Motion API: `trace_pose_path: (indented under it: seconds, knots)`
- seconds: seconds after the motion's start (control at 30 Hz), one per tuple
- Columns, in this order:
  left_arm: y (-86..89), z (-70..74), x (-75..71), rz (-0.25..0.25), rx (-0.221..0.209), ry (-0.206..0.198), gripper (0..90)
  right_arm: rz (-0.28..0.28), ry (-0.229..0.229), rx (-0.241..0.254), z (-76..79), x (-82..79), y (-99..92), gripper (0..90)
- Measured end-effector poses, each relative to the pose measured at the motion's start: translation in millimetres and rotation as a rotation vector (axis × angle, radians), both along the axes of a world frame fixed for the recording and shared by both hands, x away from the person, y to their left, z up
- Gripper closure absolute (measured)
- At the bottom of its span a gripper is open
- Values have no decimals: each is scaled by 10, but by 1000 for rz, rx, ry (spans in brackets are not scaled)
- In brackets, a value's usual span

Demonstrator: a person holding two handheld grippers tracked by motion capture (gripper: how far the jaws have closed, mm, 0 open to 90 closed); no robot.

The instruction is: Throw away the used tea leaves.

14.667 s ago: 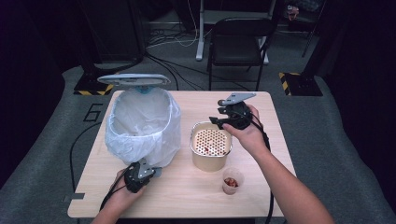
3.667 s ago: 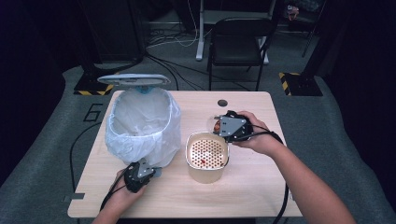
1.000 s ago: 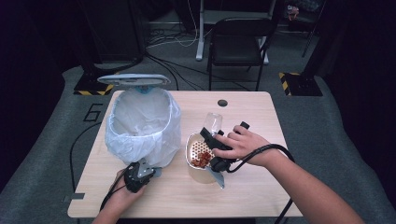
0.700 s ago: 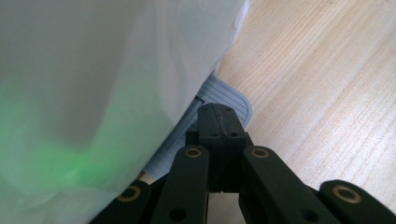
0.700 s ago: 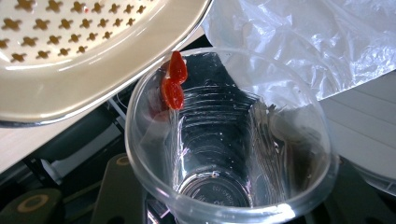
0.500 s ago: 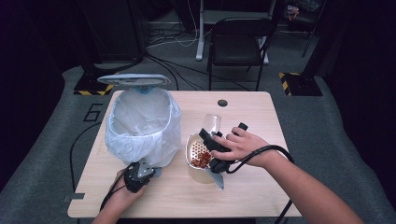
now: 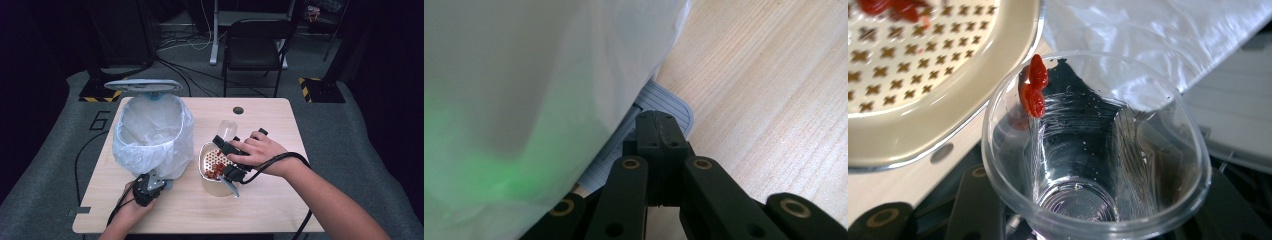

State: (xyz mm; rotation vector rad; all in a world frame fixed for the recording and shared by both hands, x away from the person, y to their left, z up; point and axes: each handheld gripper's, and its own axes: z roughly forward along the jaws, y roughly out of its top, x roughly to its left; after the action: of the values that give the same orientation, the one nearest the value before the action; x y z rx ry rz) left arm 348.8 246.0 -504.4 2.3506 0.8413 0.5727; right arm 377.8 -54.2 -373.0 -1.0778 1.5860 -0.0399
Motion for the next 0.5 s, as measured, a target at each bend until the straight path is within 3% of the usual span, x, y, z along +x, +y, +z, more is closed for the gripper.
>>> trace_pose_path:
  seconds: [0.03, 0.2, 0.23, 0.27, 0.3, 0.33, 0.4, 0.43, 0.5]
  knots:
    - [1, 1, 1, -1, 1, -1, 900, -10, 32, 37, 44, 25, -7, 495]
    - [-4, -4, -5, 8, -10, 5, 900, -11, 89, 115, 132, 79, -33, 494]
    - [-4, -4, -5, 7, -9, 5, 900, -14, 126, 212, 109, 92, -49, 494]
    - [-4, -4, -5, 7, -9, 5, 900, -14, 126, 212, 109, 92, -49, 494]
    - [-4, -4, -5, 7, -9, 5, 900, -44, 204, 309, 119, 122, -95, 494]
    - [-5, -6, -7, 9, -10, 4, 900, -44, 204, 309, 119, 122, -95, 494]
    - [-4, -4, -5, 7, -9, 5, 900, -59, 247, 350, 159, 145, -111, 494]
    - [-5, -6, -7, 8, -10, 4, 900, -81, 278, 397, 163, 147, -132, 493]
    - [-4, -4, -5, 7, -9, 5, 900, -90, 323, 446, 207, 170, -154, 493]
